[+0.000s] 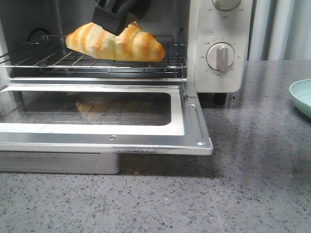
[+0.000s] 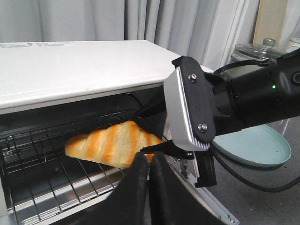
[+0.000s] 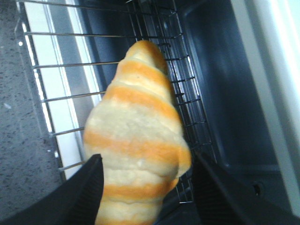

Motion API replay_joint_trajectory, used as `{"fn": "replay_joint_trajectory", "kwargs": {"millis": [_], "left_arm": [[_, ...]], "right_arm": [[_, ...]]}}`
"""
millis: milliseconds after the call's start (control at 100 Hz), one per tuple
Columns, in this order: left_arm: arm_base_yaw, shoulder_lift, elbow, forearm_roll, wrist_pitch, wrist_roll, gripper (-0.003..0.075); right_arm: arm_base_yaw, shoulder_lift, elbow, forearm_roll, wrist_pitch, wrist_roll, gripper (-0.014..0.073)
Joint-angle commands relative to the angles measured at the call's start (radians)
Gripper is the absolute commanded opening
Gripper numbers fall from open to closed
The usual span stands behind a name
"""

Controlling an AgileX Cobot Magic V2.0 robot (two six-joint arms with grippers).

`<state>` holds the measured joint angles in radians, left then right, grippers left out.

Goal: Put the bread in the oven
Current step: 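Carry the croissant into the oven and lower it onto the rack, then open the right gripper and withdraw it from the oven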

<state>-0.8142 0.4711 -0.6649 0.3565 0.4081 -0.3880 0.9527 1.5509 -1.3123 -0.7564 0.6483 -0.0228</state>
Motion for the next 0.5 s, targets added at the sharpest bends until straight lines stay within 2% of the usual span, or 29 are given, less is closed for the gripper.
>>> {"fn": "replay_joint_trajectory", "kwargs": {"millis": [0, 250, 350, 450, 490], "left_arm": [[0.003, 0.004, -0.029, -0.005, -0.063, 0.0, -0.0022], [0.003, 0.002, -0.019, -0.001, -0.065, 0.0, -0.0022], [0.003, 0.002, 0.007, -0.001, -0.115, 0.0, -0.0022], [0.003, 0.002, 0.042, -0.001, -0.186, -0.002, -0.0022], [0.003, 0.002, 0.053, -0.001, -0.209, -0.008, -0.0022]], "right_arm": [[0.034, -0.047, -0.036, -0.04, -0.01, 0.005, 0.0379], [0.16, -0.098, -0.036, -0.038, 0.117, 0.032, 0.0379], [0.188, -0.125, -0.036, -0.038, 0.171, 0.058, 0.0375], [0.207, -0.158, -0.036, -0.024, 0.249, 0.058, 0.026], [0.208, -0.171, -0.036, -0.014, 0.29, 0.058, 0.0148]]}}
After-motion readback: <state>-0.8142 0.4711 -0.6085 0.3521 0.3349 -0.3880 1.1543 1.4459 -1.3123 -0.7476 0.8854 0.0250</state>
